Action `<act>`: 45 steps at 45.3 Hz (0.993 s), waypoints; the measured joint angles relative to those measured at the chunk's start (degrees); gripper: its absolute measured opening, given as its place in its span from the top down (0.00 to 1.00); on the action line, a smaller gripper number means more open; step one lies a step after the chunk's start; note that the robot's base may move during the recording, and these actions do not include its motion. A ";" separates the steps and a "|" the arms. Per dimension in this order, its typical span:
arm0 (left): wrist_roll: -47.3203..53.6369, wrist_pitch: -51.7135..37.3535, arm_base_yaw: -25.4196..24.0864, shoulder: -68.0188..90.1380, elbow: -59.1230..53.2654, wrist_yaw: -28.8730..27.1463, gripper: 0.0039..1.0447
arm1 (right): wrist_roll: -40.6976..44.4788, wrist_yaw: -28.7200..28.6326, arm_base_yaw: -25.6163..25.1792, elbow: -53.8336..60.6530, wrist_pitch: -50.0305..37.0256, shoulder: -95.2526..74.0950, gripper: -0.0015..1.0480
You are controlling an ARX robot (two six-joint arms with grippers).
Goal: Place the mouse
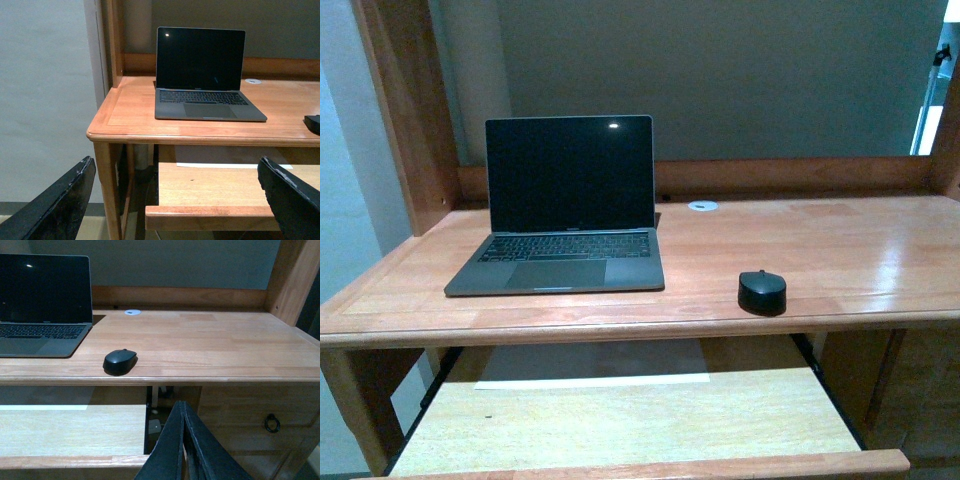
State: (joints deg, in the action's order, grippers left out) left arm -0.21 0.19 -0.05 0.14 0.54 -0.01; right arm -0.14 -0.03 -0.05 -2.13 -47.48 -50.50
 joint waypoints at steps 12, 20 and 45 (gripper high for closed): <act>0.00 0.00 0.00 0.00 0.00 0.00 0.06 | 0.02 0.00 0.00 1.22 15.17 17.62 0.98; 0.00 0.00 0.00 0.00 0.00 0.00 0.06 | 0.02 0.00 0.00 1.25 23.74 26.60 0.98; 0.00 0.00 0.00 0.00 0.00 0.00 0.06 | 0.02 0.00 0.00 1.25 33.99 37.11 0.98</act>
State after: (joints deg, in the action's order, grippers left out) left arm -0.21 0.19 -0.05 0.14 0.54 -0.01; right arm -0.12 -0.03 -0.05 -0.89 -13.50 -13.39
